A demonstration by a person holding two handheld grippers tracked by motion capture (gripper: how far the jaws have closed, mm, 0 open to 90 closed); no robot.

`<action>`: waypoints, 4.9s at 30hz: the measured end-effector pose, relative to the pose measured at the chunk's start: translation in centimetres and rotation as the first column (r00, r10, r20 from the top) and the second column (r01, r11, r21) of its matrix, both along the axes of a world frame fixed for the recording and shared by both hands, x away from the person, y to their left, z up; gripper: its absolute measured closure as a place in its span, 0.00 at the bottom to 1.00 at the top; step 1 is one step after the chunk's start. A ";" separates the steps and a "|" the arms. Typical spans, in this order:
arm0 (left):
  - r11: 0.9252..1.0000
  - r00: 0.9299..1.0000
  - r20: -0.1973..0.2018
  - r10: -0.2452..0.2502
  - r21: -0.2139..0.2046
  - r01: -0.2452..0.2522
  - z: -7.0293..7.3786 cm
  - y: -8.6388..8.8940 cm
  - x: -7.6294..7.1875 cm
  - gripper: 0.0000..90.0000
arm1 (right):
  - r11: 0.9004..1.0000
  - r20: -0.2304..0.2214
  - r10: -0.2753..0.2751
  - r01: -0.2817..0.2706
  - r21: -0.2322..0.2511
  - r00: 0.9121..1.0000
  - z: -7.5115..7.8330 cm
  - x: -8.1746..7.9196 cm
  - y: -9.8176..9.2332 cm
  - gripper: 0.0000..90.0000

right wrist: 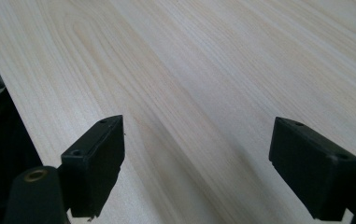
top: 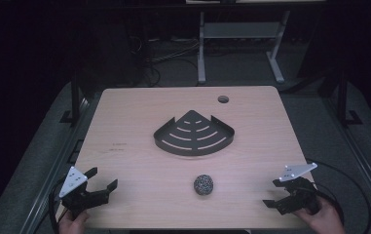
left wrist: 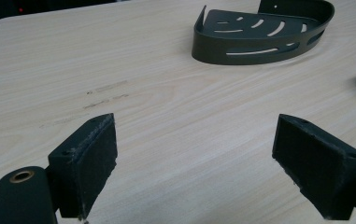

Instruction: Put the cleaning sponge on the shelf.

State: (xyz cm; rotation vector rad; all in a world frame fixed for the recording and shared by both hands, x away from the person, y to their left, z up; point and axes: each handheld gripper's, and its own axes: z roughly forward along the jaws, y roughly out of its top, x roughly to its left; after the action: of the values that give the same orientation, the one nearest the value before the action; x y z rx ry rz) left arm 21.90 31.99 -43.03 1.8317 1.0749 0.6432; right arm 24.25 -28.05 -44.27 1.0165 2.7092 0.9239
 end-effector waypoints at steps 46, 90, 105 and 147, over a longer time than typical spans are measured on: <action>1.000 1.000 0.003 0.004 -0.008 -0.004 0.1 0.3 -0.1 0.15 | 0.976 0.004 0.214 -0.214 -0.039 0.977 1.9 1.8 7.9 0.19; 1.000 1.000 0.013 -0.009 -0.008 0.009 0.3 0.0 -0.2 0.15 | 0.936 -0.009 0.344 -0.344 -0.075 0.939 2.5 3.1 12.9 0.19; 1.000 1.000 0.016 -0.006 -0.017 0.006 0.4 0.0 -0.2 0.15 | 0.915 -0.022 0.392 -0.392 -0.092 0.920 2.8 4.1 15.6 0.18; 1.000 1.000 0.024 -0.013 -0.023 0.014 0.6 -0.1 -0.3 0.15 | 0.890 -0.091 0.412 -0.421 -0.175 0.907 1.1 6.6 20.3 0.17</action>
State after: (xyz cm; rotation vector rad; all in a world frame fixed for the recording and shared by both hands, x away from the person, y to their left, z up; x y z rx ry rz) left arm 21.65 31.90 -42.42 1.8059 1.0493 0.6412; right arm 30.84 -7.79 -43.14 0.4307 3.0502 0.6703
